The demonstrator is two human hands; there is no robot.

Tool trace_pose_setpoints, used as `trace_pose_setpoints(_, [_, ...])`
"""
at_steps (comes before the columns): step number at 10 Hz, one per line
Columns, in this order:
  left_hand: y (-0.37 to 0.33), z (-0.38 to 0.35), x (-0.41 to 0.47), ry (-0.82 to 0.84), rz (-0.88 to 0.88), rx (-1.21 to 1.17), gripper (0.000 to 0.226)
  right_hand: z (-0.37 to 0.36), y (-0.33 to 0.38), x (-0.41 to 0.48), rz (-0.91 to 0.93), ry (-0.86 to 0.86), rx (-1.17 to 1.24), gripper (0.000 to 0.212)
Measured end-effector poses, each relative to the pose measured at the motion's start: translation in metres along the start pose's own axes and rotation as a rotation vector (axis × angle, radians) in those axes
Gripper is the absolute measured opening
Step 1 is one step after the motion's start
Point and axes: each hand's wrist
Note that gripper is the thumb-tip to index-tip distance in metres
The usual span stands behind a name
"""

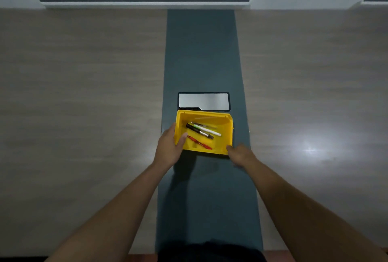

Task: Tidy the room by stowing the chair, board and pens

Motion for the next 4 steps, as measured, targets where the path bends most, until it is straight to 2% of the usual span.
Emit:
trace_pose_setpoints(1, [-0.007,0.001,-0.005,0.018,0.023,-0.044,0.051,-0.001,0.0,-0.003,-0.038,0.09,0.204,0.053])
trace_pose_setpoints(4, [-0.013,0.006,-0.006,0.168,0.076,-0.088,0.065,0.011,-0.001,-0.017,0.08,0.023,0.142,0.053])
Point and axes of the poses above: each hand's wrist, its own x-axis towards the middle knuckle, its own z-axis out of the back of the hand, y = z × x, and after that the axes turned 5 degrees about -z, right-handed
